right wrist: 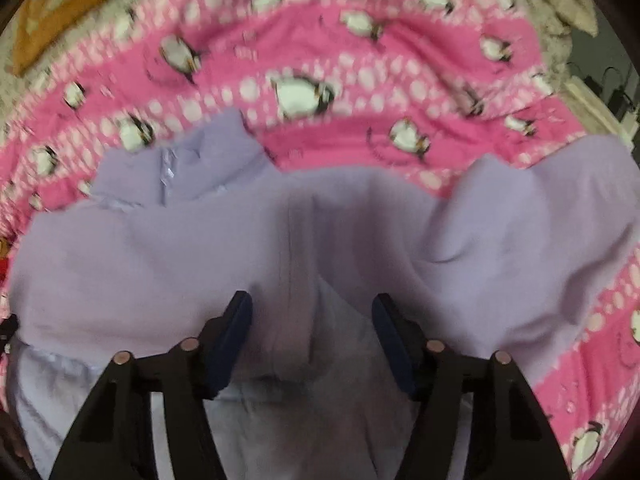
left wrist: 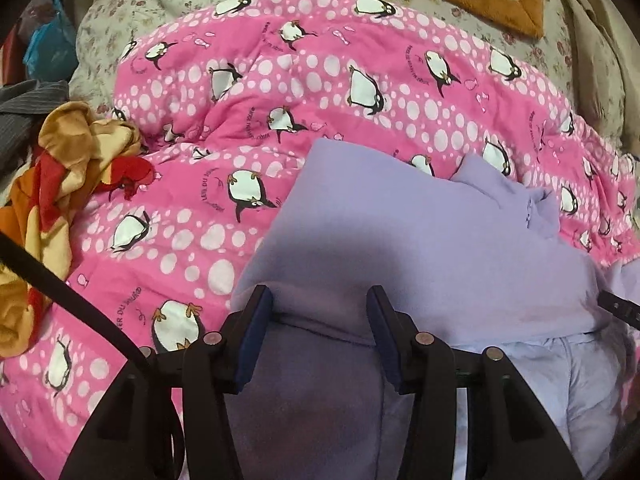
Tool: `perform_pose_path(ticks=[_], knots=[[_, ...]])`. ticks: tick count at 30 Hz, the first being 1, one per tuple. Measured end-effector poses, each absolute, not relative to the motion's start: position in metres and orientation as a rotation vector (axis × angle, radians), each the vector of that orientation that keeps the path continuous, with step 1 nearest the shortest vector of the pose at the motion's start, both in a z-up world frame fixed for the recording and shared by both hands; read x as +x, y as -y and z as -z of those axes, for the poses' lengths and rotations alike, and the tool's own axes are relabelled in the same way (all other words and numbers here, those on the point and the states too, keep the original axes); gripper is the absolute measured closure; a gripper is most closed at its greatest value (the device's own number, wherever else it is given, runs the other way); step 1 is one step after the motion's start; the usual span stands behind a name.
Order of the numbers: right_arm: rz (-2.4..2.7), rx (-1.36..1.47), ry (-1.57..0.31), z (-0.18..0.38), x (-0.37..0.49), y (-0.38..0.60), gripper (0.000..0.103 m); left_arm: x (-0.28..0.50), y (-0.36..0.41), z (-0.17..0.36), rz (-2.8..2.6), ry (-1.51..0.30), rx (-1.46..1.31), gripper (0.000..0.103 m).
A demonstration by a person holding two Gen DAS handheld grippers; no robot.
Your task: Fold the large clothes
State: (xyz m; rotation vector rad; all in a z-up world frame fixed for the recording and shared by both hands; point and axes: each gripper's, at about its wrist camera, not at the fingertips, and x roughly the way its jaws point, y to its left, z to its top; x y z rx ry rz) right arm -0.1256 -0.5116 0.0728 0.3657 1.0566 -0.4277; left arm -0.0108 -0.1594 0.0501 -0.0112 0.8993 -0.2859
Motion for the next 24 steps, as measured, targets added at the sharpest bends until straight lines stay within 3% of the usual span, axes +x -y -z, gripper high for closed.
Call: perform_pose_path(ticks=[2, 5, 8, 24], knots=[[0.392, 0.369, -1.027, -0.083, -0.135, 0.507, 0.044, -0.014, 0.158, -0.053, 0.282, -0.892, -0.017, 0.083], [0.352, 0.346, -1.066, -0.074, -0.133, 0.500, 0.045, -0.017, 0.158, -0.056, 0.278, -0.891, -0.014, 0.083], [0.345, 0.320, -1.130, -0.051, -0.125, 0.497, 0.045, -0.022, 0.158, -0.058, 0.274, -0.881, -0.003, 0.083], [0.404, 0.439, -1.039, -0.098, -0.215, 0.549, 0.034, -0.037, 0.148, -0.079, 0.292, -0.791, -0.020, 0.083]])
